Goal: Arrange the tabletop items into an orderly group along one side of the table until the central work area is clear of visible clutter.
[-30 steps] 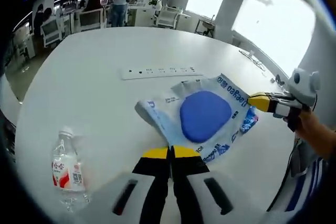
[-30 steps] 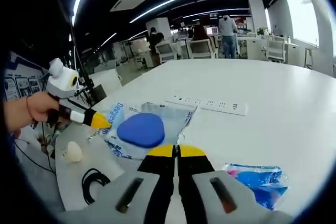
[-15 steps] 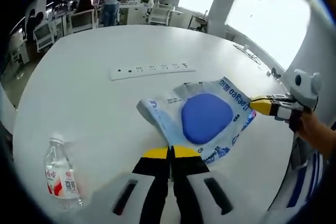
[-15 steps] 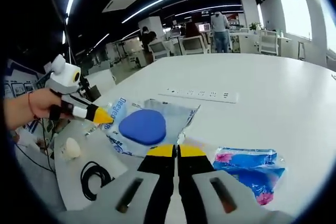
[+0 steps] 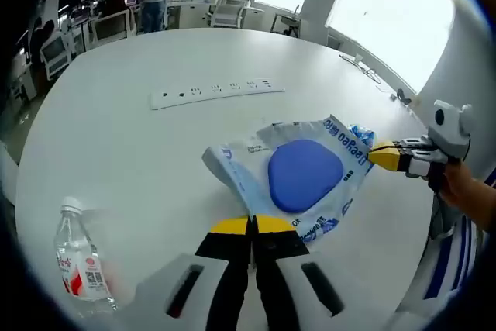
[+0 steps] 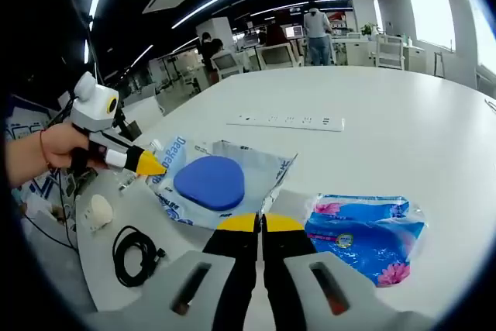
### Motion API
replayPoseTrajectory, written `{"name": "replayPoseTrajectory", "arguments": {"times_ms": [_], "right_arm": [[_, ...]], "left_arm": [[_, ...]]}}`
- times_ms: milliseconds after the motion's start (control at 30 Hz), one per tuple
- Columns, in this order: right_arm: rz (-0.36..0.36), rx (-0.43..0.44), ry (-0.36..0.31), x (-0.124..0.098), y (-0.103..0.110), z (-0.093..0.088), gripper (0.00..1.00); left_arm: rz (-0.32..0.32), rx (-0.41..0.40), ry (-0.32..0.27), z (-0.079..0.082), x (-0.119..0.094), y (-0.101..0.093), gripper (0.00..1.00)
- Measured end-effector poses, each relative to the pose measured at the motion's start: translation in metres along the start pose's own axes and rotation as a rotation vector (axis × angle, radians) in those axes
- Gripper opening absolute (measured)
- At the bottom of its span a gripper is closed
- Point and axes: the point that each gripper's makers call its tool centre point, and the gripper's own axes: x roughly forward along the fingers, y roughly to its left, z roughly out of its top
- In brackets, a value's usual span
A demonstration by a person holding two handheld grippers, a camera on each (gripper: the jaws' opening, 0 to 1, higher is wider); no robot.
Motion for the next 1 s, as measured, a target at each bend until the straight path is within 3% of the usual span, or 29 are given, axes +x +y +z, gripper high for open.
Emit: {"name": "replayPoseTrajectory", "arguments": {"times_ms": [1000], "right_arm": [[-0.035, 0.032, 0.075, 0.014, -0.014, -0.032, 0.00]], "left_arm": [[-0.043, -0.015, 0.047, -0.017, 0.031, 0.003, 0.00]]}}
